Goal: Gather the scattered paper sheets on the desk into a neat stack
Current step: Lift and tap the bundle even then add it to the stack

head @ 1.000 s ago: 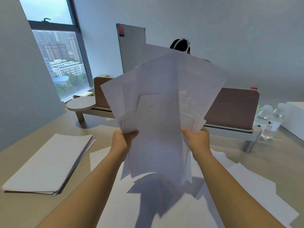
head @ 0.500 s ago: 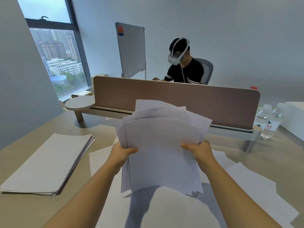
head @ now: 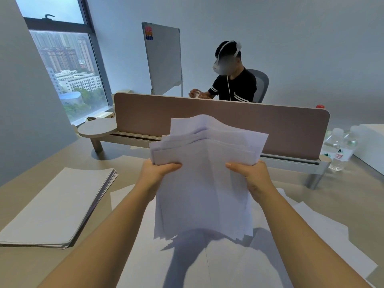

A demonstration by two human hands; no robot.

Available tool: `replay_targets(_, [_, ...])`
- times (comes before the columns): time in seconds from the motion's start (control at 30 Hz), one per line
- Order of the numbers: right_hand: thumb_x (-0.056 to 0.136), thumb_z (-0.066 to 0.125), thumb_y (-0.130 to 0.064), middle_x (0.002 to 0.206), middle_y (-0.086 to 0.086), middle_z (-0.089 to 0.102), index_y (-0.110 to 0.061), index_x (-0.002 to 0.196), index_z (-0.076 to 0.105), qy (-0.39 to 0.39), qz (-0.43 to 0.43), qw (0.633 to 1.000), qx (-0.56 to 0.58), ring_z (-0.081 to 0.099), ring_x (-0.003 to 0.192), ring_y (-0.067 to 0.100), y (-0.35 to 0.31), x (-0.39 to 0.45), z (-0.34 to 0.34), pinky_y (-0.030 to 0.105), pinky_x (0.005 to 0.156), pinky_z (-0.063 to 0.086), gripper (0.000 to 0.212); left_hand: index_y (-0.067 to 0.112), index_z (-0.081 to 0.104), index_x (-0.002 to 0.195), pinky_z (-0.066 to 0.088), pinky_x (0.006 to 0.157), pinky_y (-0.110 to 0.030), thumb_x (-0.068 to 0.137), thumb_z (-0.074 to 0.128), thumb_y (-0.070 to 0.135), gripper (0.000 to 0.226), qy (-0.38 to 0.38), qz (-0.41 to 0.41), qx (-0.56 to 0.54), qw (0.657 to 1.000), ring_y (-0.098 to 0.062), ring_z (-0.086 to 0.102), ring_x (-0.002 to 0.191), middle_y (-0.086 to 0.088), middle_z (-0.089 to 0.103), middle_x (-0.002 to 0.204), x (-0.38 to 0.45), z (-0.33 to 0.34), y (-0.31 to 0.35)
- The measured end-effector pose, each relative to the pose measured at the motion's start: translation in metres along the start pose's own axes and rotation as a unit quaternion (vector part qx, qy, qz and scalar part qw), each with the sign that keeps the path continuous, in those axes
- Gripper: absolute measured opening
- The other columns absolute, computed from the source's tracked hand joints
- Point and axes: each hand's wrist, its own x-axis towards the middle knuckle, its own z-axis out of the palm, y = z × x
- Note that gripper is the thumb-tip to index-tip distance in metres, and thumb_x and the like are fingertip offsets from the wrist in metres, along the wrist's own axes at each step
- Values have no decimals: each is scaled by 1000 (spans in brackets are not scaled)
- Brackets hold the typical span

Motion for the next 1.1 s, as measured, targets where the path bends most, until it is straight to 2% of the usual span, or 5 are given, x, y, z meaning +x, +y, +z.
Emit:
replay_targets(0.23, [75,70,-2,94,8,62,-9,99,60,4,54,998,-23,57,92,27,25,-4,-19,38,82,49,27,22,56,96,53,77,-38,44,77,25,56,-66,-41,32,996,-26,61,93,-7,63,96,-4,-22,-32])
replay_targets(0.67, [72,68,7,75,-3,68,-18,75,65,19,27,999,36,63,75,17,30,4,-17,36,81,51,25,21,57,91,51,67,-29,52,69,14,42,-38,-28,-32,998,-21,60,86,-4,63,91,6,-8,-56])
replay_targets(0.8, [75,67,3,81,-1,64,-19,82,63,-20,13,1000,9,60,77,14,22,5,-18,28,70,52,23,26,55,90,55,55,-18,48,70,16,46,-63,11,-12,998,-15,59,80,-1,61,86,5,-12,-33])
replay_targets(0.97, [75,70,-3,83,-2,63,-18,88,62,-21,-4,1000,-12,59,77,13,11,9,-8,24,67,52,22,26,56,92,55,73,-37,49,73,19,47,-61,-5,-14,998,-22,61,88,-4,62,92,10,-1,-16])
replay_targets(1.1, [75,70,-3,87,1,63,-12,99,62,-17,8,999,-33,60,82,19,15,11,-19,27,71,52,26,22,57,95,52,68,-32,51,69,20,45,-61,-14,14,998,-20,59,85,-4,62,90,14,-5,-23])
